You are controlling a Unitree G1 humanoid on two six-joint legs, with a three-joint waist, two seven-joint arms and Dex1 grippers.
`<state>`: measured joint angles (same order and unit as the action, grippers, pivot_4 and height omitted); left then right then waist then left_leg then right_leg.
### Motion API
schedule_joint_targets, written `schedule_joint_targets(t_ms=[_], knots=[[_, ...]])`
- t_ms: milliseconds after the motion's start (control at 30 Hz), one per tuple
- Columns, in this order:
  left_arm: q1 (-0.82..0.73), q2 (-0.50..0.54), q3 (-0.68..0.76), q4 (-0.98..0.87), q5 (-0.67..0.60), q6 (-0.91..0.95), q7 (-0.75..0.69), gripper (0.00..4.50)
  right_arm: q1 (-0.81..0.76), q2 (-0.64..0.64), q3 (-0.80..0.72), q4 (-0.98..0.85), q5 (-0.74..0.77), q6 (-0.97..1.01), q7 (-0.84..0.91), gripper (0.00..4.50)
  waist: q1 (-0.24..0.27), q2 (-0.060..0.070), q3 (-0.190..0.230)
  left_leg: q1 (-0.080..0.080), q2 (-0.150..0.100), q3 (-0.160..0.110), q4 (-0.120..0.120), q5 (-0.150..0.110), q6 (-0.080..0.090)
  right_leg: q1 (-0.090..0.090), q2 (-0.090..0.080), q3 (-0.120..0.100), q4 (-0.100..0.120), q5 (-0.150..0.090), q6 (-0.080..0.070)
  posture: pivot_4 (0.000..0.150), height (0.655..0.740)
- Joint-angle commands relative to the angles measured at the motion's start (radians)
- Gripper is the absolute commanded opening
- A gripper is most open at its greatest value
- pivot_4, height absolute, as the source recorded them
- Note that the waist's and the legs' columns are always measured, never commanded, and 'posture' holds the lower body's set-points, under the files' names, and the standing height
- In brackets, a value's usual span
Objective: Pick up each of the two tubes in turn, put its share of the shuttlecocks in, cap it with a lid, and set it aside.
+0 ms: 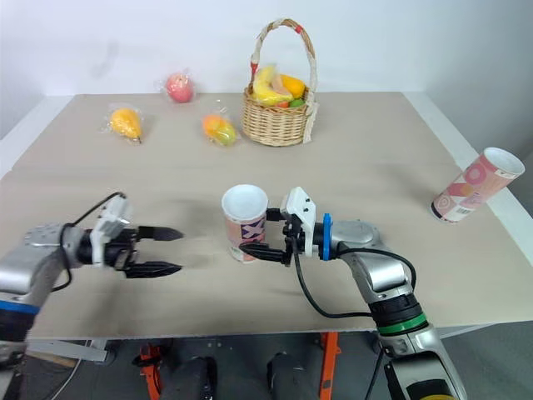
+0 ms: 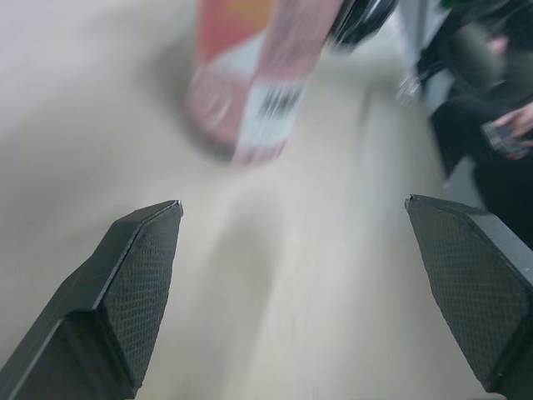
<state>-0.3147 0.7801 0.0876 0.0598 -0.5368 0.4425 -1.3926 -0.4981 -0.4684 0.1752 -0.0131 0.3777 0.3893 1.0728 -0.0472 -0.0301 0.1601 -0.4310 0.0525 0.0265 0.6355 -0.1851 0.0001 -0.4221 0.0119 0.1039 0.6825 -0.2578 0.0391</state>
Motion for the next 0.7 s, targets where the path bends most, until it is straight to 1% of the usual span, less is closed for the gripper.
schedule_joint_targets(t_ms=[33,100,267,300,333,367,400,500,533,633,700], knots=[[-0.002,0.003,0.142,-0.087,-0.146,0.075,0.049,4.46,-0.036,0.007,-0.006,-0.010,0.013,-0.014,0.022,4.50,0.002,-0.001,0.001,-0.001,0.000,-0.001,0.000,0.000,0.000,0.000,0.000,-0.001,0.000,0.000,0.000,0.150,0.7400],[-0.001,-0.008,0.206,-0.130,-0.220,0.119,0.094,4.46,-0.049,0.014,0.000,0.001,0.013,-0.015,0.032,4.50,0.002,-0.002,0.001,-0.001,0.000,-0.001,0.000,0.000,0.000,0.000,0.000,-0.001,0.000,0.000,0.000,0.150,0.7400],[0.019,-0.016,0.265,-0.213,-0.283,0.139,0.155,4.46,-0.078,0.025,0.012,0.048,0.002,-0.028,0.055,4.50,0.001,-0.002,0.001,-0.001,0.001,0.000,0.000,0.000,0.000,0.000,0.000,-0.001,0.000,0.000,0.000,0.150,0.7400],[0.023,-0.016,0.271,-0.234,-0.293,0.142,0.169,4.50,-0.084,0.027,0.013,0.060,0.002,-0.031,0.061,4.10,0.001,-0.002,0.001,-0.001,0.001,0.000,0.000,0.000,0.000,0.000,0.000,-0.001,0.000,0.000,-0.001,0.150,0.7400],[0.028,-0.016,0.276,-0.258,-0.308,0.151,0.183,4.50,-0.090,0.027,0.015,0.073,-0.001,-0.036,0.067,3.99,0.001,-0.002,0.001,-0.001,0.001,0.000,0.000,0.000,0.000,0.000,0.000,-0.001,0.000,0.000,-0.001,0.150,0.7400],[0.030,-0.015,0.280,-0.279,-0.318,0.155,0.196,4.50,-0.093,0.028,0.015,0.083,-0.003,-0.040,0.071,3.79,0.001,-0.002,0.001,-0.001,0.001,0.000,0.000,0.000,0.000,0.000,0.000,-0.001,0.000,0.001,-0.001,0.150,0.7400],[0.026,-0.016,0.280,-0.293,-0.328,0.161,0.210,4.50,-0.095,0.028,0.015,0.092,-0.004,-0.044,0.075,3.35,0.001,-0.002,0.001,-0.001,0.001,0.000,0.000,0.000,0.000,0.000,0.000,-0.001,0.000,0.001,-0.001,0.150,0.7400],[0.010,-0.016,0.271,-0.320,-0.348,0.170,0.241,4.50,-0.095,0.028,0.009,0.099,-0.002,-0.045,0.077,2.77,0.001,-0.002,0.001,0.000,0.001,0.000,0.000,0.000,0.000,0.000,0.000,-0.001,0.000,0.001,-0.001,0.150,0.7400],[0.000,-0.016,0.261,-0.324,-0.350,0.172,0.249,4.50,-0.094,0.026,0.001,0.096,0.003,-0.037,0.072,2.66,0.001,-0.002,0.001,0.000,0.001,0.000,0.000,0.000,0.000,0.000,0.000,-0.001,0.000,0.001,-0.001,0.150,0.7400],[-0.047,-0.019,0.203,-0.322,-0.323,0.163,0.263,4.50,-0.089,0.009,-0.047,0.089,0.028,-0.028,0.063,2.66,0.001,-0.002,0.001,0.000,0.001,0.000,0.000,0.000,0.000,0.000,0.000,-0.002,0.000,0.001,-0.001,0.150,0.7400],[-0.087,-0.029,0.141,-0.313,-0.287,0.153,0.264,4.50,-0.092,-0.013,-0.113,0.105,0.046,-0.036,0.037,2.66,0.004,-0.002,0.001,0.000,0.000,-0.001,0.000,0.000,-0.001,0.000,0.000,-0.002,0.000,0.001,-0.001,0.150,0.7400]])
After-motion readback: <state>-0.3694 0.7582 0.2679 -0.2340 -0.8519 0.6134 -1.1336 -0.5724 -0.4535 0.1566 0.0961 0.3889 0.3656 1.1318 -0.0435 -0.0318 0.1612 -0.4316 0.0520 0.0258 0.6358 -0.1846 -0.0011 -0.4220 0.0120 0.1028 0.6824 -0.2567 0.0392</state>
